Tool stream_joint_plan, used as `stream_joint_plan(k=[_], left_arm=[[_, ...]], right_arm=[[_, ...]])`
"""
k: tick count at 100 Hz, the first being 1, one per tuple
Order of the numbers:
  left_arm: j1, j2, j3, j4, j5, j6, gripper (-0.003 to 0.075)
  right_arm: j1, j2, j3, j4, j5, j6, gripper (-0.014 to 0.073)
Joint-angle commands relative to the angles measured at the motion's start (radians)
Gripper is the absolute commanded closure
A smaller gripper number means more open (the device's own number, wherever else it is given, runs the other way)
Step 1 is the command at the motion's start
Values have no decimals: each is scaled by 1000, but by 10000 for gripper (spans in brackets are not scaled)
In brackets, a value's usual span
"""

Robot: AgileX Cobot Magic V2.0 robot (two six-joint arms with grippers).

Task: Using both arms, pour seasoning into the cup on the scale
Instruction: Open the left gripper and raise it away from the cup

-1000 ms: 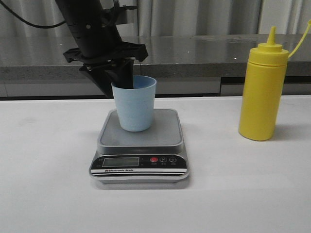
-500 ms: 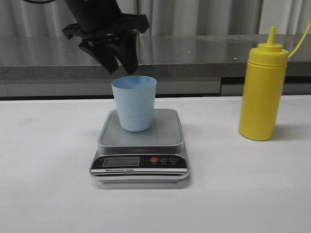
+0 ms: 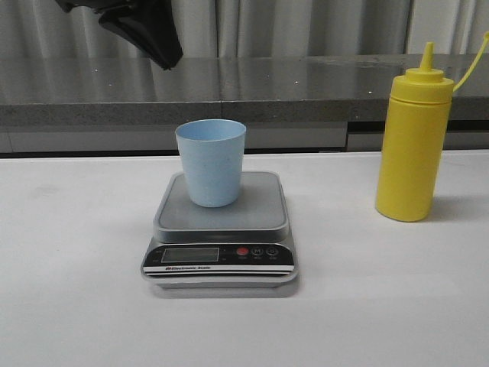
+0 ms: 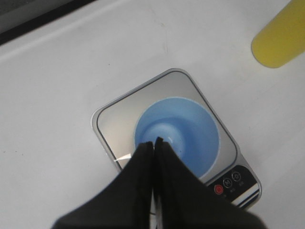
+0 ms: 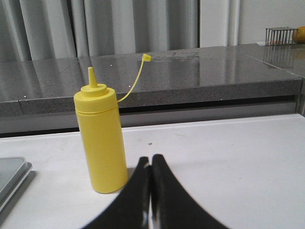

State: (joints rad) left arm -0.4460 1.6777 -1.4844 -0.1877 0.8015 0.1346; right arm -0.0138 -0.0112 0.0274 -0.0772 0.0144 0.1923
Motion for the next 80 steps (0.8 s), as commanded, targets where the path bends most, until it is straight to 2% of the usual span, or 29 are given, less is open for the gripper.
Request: stream_joint_plan(k=[1,37,80], left_arm=[[-5,-104,23,-23,-85,-9,741],[-5,-351,296,-33,-221,-9,741],[6,-582,560,-42,-255,-22,741]], right_arm=[[2,-21,-18,-13,-72,-1,662],[2,-21,-18,-13,-72,-1,662],[2,-21,-18,-13,-72,-1,662]])
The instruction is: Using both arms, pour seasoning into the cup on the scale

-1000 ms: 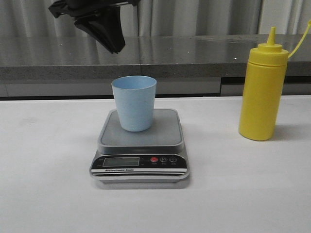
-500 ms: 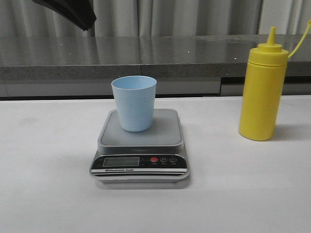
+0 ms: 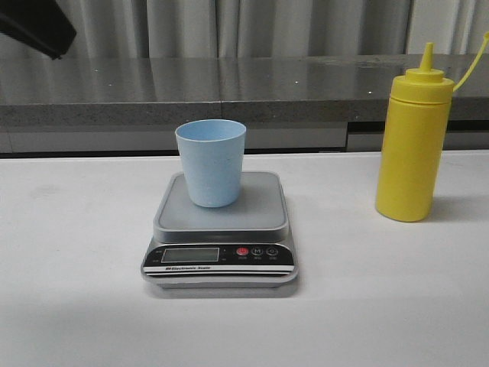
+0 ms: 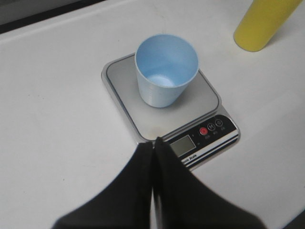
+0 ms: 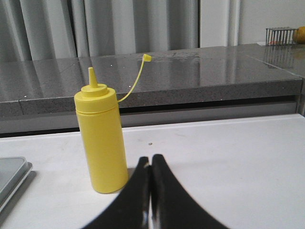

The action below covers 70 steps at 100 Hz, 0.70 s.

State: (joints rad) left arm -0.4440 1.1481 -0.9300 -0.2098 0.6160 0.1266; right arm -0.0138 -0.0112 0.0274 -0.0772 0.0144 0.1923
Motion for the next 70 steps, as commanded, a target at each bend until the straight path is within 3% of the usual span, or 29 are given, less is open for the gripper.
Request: stream_joint_plan(k=[1,33,46,70], left_arm=[[5,-56,13,-20,-70,-14,741],[5,-183,137,-2,-84,-14,741],[9,-237,203,5,-195,-16,741],[104,-363,335,84,-391,-33,741]], right_arm=[[2,-21,-18,-13,-72,-1,662],[2,-21,-18,-13,-72,-1,662],[2,-21,-18,-13,-72,-1,662],[2,-21,-18,-13,-72,-1,662]])
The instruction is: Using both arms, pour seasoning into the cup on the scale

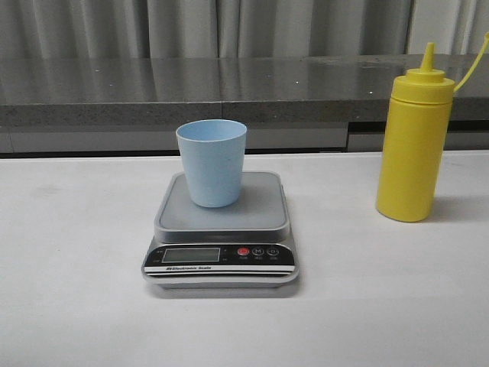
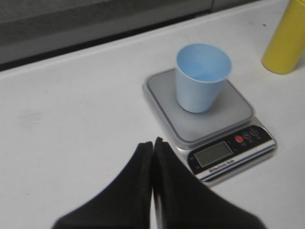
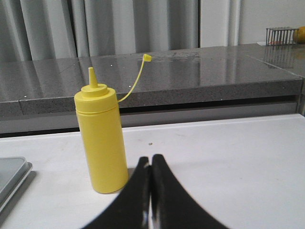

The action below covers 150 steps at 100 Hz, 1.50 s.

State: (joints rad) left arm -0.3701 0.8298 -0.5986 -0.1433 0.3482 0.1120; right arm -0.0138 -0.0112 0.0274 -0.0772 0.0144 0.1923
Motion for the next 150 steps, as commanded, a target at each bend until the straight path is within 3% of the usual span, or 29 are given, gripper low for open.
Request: stream_joint_plan(k=[1,11,28,44,122,150], left_arm=[[34,-48,10,20,-126,-18,741],[94,-108,51,42,-168,-23,741],[171,-204,123,160,-184,-172,741],[211,-285,216,160,-231,-173,741],[218,-606,509,143,-252,-173,741],[218,-680,521,143,-241,-173,741]], right_arm=[[2,-21,-18,-13,-72,-1,662],[2,-21,-18,-13,-72,-1,662],[2,-21,-18,-13,-72,-1,662],[2,-21,-18,-13,-72,-1,662],[2,-21,-18,-13,-72,-1,662],[2,-21,-18,-13,-74,-1,662]])
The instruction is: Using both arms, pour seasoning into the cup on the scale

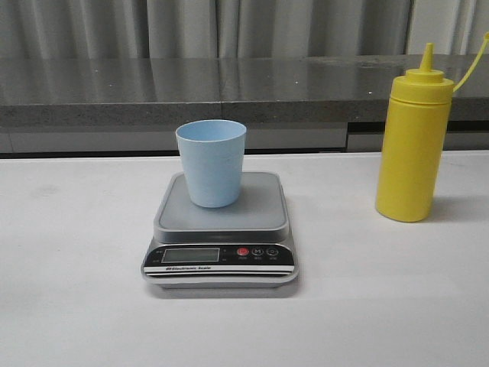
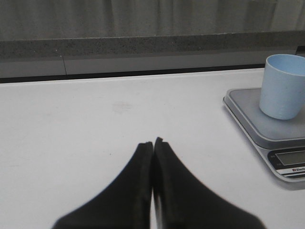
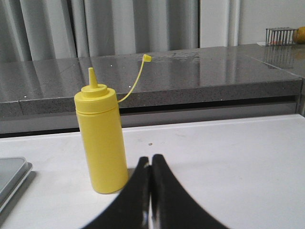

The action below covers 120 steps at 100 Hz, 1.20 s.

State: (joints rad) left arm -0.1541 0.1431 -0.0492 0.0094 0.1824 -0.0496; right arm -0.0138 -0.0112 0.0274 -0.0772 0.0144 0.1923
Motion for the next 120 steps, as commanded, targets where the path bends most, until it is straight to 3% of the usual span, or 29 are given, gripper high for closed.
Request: stream_joint_plan(k=[1,24,44,60,82,91,108,120], left_arm=[[2,6,-29,-9,-76,-11,741],[2,6,-29,-9,-76,-11,741],[2,6,-29,-9,-76,-11,741],[2,6,-29,-9,-76,-11,741],[2,6,-29,-9,-76,-11,741],[2,6,-29,-9,-76,-11,741],[2,6,-29,-9,-76,-11,741],[2,6,-29,-9,-76,-11,741]], right_arm=[[2,-21,-18,-13,-76,-1,662],[2,-20,-23,-13,-90,-1,662],[2,36,-107,-13,-14,-1,662],[2,181,-215,-14,94,-1,662],[2,443,-292,-14,63,-1,651],[3,545,-303,-14,-14,-1,571],[5,712,-303,-14,-241,-1,263],[27,813,-303,-25,-387,-1,135]])
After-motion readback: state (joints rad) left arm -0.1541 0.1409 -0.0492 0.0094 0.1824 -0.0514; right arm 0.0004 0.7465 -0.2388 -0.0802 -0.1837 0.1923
